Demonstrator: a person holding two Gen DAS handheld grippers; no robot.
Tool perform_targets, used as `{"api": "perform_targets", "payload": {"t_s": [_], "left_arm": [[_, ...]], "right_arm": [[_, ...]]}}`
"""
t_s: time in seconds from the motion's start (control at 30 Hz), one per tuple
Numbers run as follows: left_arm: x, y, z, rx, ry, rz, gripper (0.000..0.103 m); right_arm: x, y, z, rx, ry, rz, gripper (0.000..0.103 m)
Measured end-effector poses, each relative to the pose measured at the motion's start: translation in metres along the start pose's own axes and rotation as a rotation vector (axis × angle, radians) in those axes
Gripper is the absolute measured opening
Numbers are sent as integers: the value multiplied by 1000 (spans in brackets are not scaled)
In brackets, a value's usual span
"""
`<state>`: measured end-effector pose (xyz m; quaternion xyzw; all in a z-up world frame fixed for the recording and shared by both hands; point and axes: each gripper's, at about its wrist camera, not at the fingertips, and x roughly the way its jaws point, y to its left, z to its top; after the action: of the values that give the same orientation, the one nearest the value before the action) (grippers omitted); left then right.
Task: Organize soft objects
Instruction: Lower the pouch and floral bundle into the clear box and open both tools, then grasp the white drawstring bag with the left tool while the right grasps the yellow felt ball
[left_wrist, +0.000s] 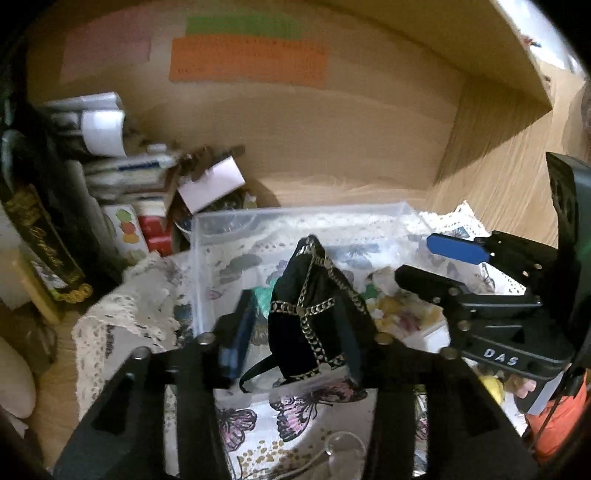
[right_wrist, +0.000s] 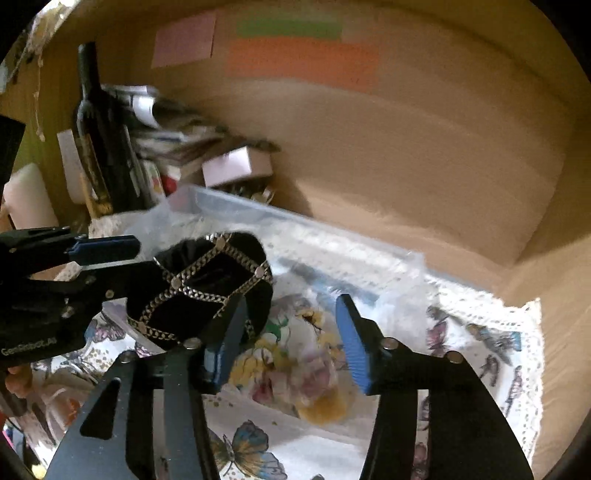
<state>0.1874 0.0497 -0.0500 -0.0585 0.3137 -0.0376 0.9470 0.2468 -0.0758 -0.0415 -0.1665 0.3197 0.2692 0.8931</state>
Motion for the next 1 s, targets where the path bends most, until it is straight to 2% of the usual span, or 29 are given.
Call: {"api": "perform_targets", "payload": {"t_s": [0.03,0.1,0.2,0.27,0.4,0.5,0.57,0.8,1.0], "left_arm": [[-5,-1,1,5,-9,20,55],[-19,-5,3,9,-39,22,73],[-38,-10,6,9,-91,40,93],[-50,-16,7,13,-125,52,99],[-69,-22,4,33,-152,52,102],[-75,-23,-2,37,-143,51,103],[-75,-22,-7,33,-127,52,103],[-70,-15,-40,29,-54,45,103],[-71,-3,-75,16,12,68,103]], "right_arm": [[-5,-1,0,2,-12,0,53],[-20,-2,0,5,-51,-15,58],[-41,-3,0,20,-105,-22,62],[-55,-3,0,31,-137,-14,62],[-83,-5,-4,51,-197,-10,64],[-95,-4,-12,46,-224,-23,72],[-98,-3,-19,40,-227,-41,72],[-97,-6,-55,54,-177,-57,72],[-93,-11,-90,90,-129,-66,72]]}}
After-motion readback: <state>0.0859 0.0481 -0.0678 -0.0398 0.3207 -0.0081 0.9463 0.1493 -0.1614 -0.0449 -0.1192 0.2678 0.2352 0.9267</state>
